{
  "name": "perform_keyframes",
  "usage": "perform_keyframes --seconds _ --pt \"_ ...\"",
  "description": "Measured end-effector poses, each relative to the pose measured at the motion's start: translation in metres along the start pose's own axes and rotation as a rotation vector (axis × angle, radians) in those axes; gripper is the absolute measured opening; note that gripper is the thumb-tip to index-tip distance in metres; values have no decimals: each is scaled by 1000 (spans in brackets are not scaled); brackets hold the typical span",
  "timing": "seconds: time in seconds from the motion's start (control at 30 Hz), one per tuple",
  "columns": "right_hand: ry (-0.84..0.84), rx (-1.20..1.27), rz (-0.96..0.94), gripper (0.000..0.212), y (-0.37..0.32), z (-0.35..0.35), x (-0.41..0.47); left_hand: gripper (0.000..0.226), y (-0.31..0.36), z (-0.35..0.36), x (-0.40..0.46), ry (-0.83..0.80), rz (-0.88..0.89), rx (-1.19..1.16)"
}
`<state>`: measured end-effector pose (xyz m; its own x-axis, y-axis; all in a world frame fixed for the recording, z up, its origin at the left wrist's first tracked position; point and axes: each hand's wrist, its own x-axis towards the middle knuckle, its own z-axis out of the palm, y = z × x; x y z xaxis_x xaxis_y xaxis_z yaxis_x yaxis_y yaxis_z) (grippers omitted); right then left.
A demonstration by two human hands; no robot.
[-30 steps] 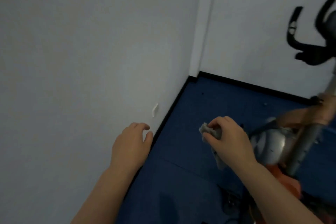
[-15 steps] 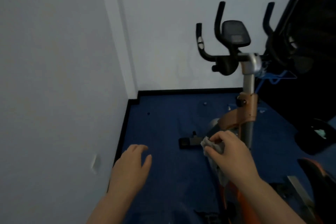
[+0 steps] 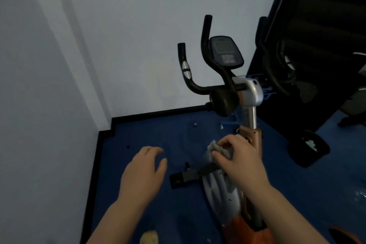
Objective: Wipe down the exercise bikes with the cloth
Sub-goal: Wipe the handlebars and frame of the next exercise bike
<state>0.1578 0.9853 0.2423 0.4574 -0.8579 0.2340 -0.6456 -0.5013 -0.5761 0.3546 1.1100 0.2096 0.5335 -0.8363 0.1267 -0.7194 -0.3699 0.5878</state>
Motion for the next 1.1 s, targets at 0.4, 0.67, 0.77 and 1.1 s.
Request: perform_keyframes --seconds 0.4,0.67,0.77,1.1 --pt "479 139 198 13 -6 -1 133 30 33 9 178 -144 343 -144" --pt "255 350 152 11 7 32 152 33 68 40 205 -206 395 -265" --pt "160 279 135 14 24 18 135 33 79 48 206 -206 392 -322" --pt "212 203 20 27 31 25 143 37 104 81 213 -211 311 -432"
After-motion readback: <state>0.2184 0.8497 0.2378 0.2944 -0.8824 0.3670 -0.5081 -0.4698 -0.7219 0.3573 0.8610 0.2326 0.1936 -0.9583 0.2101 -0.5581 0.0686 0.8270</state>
